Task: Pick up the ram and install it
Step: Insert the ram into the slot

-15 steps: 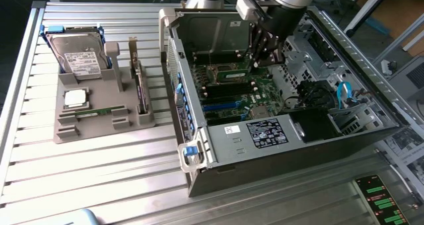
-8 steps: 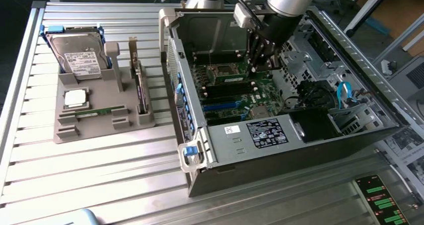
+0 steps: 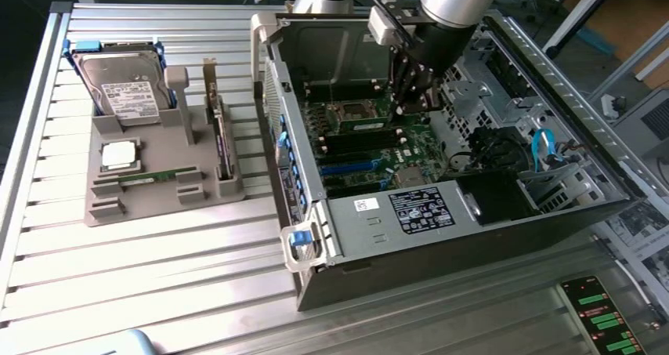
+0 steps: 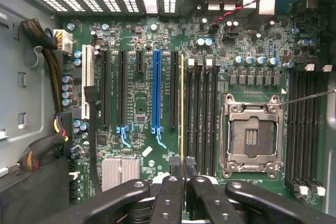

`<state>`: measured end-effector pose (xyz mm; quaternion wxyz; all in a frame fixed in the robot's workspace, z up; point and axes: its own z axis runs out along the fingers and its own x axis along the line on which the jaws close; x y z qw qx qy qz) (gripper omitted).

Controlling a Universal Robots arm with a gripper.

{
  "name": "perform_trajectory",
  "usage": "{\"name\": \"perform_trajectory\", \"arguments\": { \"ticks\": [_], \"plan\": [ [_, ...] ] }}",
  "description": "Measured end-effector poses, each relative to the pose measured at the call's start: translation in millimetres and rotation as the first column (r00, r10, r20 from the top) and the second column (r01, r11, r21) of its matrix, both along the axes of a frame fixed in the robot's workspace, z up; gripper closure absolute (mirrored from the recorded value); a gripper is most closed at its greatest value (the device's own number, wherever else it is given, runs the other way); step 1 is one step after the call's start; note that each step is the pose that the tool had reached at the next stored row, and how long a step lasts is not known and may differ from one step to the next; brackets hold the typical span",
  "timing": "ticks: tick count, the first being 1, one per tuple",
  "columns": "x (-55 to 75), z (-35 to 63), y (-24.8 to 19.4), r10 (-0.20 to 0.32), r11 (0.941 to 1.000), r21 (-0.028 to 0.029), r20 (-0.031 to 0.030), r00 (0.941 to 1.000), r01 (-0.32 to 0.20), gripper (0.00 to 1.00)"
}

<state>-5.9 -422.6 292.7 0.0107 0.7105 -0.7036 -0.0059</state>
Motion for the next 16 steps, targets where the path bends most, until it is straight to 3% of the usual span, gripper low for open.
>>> {"name": "perform_trajectory", "arguments": {
  "ticks": [6, 16],
  "plan": [
    [0.1, -0.4, 0.2, -0.018, 0.9998, 0.0002, 0.0001, 0.9998, 0.018, 0.88],
    [0.0, -0.9, 5.9, -0.017, 0.9998, 0.0001, 0.0001, 0.9998, 0.017, 0.88]
  ]
}}
